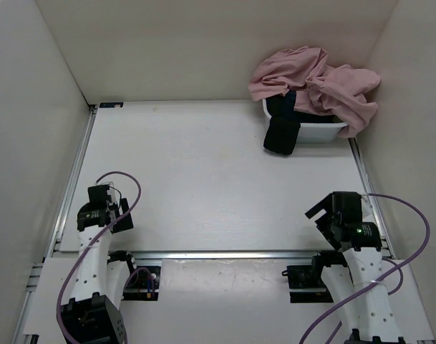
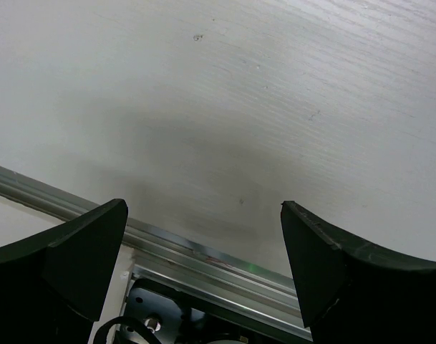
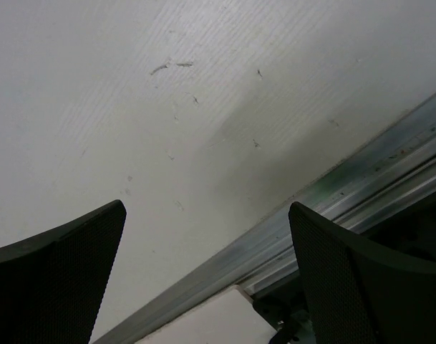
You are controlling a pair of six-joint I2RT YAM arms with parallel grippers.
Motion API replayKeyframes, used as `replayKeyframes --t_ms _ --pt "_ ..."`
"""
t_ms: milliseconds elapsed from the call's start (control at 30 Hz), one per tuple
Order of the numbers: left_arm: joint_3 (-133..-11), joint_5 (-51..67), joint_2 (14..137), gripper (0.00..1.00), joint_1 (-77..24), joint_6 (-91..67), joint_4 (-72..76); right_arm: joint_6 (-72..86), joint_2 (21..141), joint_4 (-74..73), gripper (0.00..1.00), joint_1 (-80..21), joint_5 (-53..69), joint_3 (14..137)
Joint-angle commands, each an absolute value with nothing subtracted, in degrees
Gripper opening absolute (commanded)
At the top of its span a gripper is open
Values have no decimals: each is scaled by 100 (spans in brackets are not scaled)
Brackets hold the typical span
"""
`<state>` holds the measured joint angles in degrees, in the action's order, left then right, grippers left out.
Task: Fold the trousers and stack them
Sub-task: Grab the trousers from the pile
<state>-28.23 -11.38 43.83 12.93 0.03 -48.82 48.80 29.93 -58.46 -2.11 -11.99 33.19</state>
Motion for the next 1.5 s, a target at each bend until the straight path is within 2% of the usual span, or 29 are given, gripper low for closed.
replayKeyframes --t_ms 0,100,133,333,367,467,500,600,733,900,1000,1033,1100,1167,1367,1467 --pt "-3075 -1213 4412 100 1274 0 -4772 4449 3417 -5610 99 -202 -1458 3916" --pt "-3514 -1152 4666 100 1274 0 -4659 3756 3997 -5117 99 -202 -1748 4734" --pt "-3916 -1151 4928 100 1274 0 -4606 3605 4547 -4732 99 -202 -1862 5068" --pt "-5674 -1098 6360 100 1274 0 -4605 2612 7669 -3938 99 -202 -2268 8635" --pt "-5860 -1099 6502 100 1274 0 -4605 2497 8526 -3938 99 -202 -2268 9719" --pt "-6431 -1046 6907 100 1222 0 -4605 2093 9752 -3990 99 -149 -2486 11315" --pt "-6529 -1046 6969 100 1222 0 -4605 2092 10530 -3990 99 -89 -2583 12338" --pt "-6714 -994 7110 100 1222 0 -4605 2117 11781 -3982 99 131 -2453 13689" --pt "-6575 -993 7110 100 1169 0 -4605 2451 12339 -3279 99 377 -1934 13342" --pt "-6320 -1055 7110 100 1169 0 -4605 2628 12894 -3453 97 378 -1733 13500" --pt "-6319 -1055 7171 100 1169 0 -4605 2681 12780 -3402 66 378 -1573 13351" --pt "-6319 -1055 7172 100 1169 0 -4605 2681 12614 -3340 34 378 -1512 13203" --pt "-6319 -1055 7224 100 1169 0 -4605 2567 12394 -3340 1 378 -1625 13096" --pt "-6372 -1055 7225 100 1169 0 -4605 2497 11946 -3191 0 325 -1731 12868" --pt "-6425 -1116 7225 100 1169 0 -4605 1961 10285 -2717 0 -324 -637 12393" --pt "-6425 -1178 7225 100 1169 0 -4605 1294 9634 -2453 0 -1350 -116 12716"
